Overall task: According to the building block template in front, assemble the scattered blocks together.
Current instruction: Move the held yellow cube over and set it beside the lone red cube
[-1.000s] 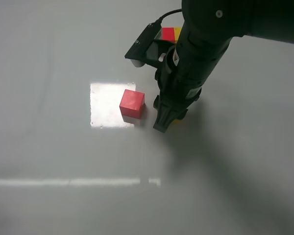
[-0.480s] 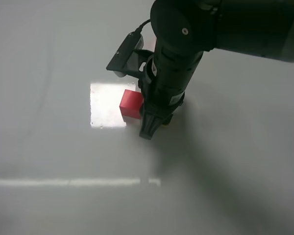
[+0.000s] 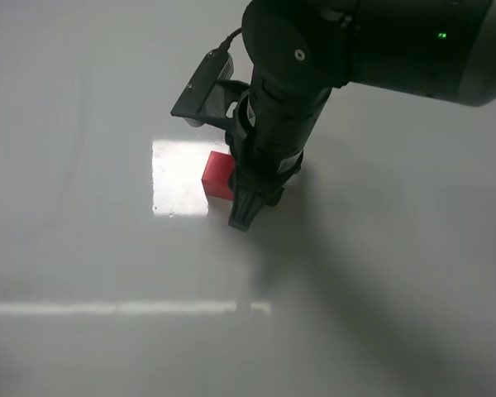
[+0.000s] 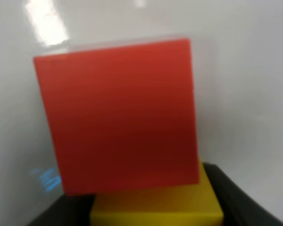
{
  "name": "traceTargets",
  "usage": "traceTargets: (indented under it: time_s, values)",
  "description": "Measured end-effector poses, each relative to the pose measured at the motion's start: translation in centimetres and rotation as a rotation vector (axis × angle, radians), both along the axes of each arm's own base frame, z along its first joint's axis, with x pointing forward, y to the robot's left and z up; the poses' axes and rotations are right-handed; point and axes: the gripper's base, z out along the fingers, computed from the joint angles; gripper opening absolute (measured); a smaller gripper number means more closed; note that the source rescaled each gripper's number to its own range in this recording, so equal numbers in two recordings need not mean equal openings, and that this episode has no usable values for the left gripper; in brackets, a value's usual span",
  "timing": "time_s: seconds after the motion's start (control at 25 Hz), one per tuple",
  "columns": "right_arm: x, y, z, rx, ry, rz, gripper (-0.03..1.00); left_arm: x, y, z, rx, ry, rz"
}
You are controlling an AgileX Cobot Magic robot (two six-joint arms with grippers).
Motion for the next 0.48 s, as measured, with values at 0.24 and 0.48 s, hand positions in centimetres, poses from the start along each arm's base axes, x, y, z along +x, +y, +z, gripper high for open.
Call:
traceTargets:
  time_s: [0.24, 0.48]
  values:
    - [0.09, 0.21, 0.13, 0.017, -0.016, 0.014, 0.00, 0.00, 0.00, 0.00, 0.000, 0.000, 0.000]
    - [0.06, 0.31, 0.12, 0.029, -0.012, 0.018, 0.00, 0.00, 0.00, 0.00, 0.000, 0.000, 0.000]
